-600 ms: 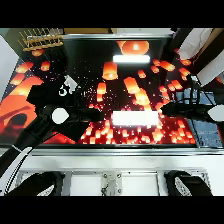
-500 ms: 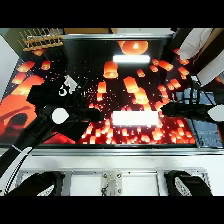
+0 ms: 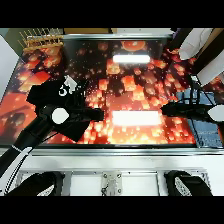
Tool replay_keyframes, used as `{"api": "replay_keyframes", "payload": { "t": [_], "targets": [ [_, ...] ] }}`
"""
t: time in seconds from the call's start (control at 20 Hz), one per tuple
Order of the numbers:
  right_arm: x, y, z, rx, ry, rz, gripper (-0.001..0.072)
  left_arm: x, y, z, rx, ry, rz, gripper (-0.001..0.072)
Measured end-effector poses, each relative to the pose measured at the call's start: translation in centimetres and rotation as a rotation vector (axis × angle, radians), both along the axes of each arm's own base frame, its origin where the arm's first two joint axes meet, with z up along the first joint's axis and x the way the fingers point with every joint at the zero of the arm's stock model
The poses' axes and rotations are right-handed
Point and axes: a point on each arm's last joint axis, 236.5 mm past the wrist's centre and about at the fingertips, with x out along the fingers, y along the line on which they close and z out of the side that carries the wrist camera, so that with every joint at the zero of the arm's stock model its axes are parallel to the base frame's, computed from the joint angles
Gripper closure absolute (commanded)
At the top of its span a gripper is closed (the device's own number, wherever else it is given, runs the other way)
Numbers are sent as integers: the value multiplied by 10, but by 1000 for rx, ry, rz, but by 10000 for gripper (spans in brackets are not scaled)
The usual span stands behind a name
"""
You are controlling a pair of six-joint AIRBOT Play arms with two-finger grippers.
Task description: Fold the clothes and pants, and hang the long-sleeved shirts on hangers.
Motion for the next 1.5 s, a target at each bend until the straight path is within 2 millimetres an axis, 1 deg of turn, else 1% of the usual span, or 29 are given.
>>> {"api": "replay_keyframes", "payload": {
  "t": [0.1, 0.15, 0.25, 0.35, 0.45, 0.5, 0.6, 0.7, 0.85, 0.9, 0.95, 1.0, 1.05, 1.1, 1.15, 1.2, 1.25, 1.3, 1.4, 1.5],
  "targets": [
    [0, 0, 0, 0, 0, 0, 691, 24, 13, 9, 3, -47, 40, 25],
    [0, 0, 0, 0, 0, 0, 690, 41, 26, 13, 18, -69, 70, 26],
    [0, 0, 0, 0, 0, 0, 691, 80, 57, 16, 77, -113, 132, 25],
    [0, 0, 0, 0, 0, 0, 691, 117, 92, 7, 157, -126, 189, 25],
    [0, 0, 0, 0, 0, 0, 691, 149, 121, -15, 225, -104, 229, 25],
    [0, 0, 0, 0, 0, 0, 690, 161, 131, -29, 251, -87, 240, 25],
    [0, 0, 0, 0, 0, 0, 691, 182, 146, -63, 292, -28, 253, 25],
    [0, 0, 0, 0, 0, 0, 690, 193, 152, -97, 323, 34, 246, 26],
    [0, 0, 0, 0, 0, 0, 691, 197, 150, -134, 351, 114, 220, 31],
    [0, 0, 0, 0, 0, 0, 691, 197, 149, -144, 359, 141, 210, 207],
    [0, 0, 0, 0, 0, 0, 691, 196, 148, -152, 366, 163, 201, 429],
    [0, 0, 0, 0, 0, 0, 691, 194, 147, -157, 377, 182, 191, 608],
    [0, 0, 0, 0, 0, 0, 690, 193, 146, -161, 380, 196, 185, 699],
    [0, 0, 0, 0, 0, 0, 691, 193, 145, -161, 383, 205, 178, 699],
    [0, 0, 0, 0, 0, 0, 690, 192, 144, -159, 385, 217, 171, 699],
    [0, 0, 0, 0, 0, 0, 690, 192, 141, -152, 385, 217, 164, 699],
    [0, 0, 0, 0, 0, 0, 690, 197, 137, -137, 377, 193, 161, 699],
    [0, 0, 0, 0, 1, 0, 691, 204, 130, -112, 365, 147, 157, 699],
    [0, 1, 0, 6, 1, 0, 690, 216, 111, -50, 335, 31, 144, 699],
    [1, 7, 3, 39, -2, -1, 690, 217, 84, 28, 292, -114, 114, 699]
  ]
}}
